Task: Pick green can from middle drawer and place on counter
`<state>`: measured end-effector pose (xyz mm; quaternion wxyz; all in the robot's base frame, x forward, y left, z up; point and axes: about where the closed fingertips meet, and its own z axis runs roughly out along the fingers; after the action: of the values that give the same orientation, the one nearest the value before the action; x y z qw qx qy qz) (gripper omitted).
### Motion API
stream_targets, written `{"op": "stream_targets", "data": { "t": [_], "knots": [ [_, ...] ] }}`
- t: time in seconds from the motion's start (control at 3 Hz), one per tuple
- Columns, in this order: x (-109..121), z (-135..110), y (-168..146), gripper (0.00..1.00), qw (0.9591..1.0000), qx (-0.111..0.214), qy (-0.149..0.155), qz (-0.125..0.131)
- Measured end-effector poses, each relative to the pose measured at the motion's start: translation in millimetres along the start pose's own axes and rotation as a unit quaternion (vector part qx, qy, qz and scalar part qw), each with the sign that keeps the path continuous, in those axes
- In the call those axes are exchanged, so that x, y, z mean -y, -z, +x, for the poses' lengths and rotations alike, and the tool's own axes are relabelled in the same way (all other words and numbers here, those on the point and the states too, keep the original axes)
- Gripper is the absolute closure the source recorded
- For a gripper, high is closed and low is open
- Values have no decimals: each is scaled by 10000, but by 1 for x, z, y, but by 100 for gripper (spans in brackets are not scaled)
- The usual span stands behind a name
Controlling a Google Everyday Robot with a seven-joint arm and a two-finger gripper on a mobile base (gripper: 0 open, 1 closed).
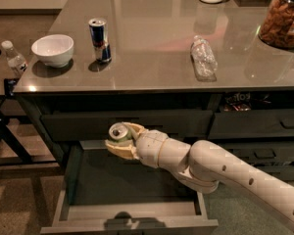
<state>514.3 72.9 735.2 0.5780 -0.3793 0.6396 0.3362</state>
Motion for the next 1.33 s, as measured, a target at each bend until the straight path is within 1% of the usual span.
{"op": "stream_targets", "data": {
  "t": [0.33, 0.67, 1.0, 1.33],
  "knots": [
    [0, -2, 1, 100, 10000, 5, 10, 8],
    [6, -12, 1, 100, 9999, 15, 14, 127],
    [25, -63, 15, 100, 9986, 89, 266, 443],
    [37, -102, 26, 100, 9967, 118, 506, 626]
  ]
}}
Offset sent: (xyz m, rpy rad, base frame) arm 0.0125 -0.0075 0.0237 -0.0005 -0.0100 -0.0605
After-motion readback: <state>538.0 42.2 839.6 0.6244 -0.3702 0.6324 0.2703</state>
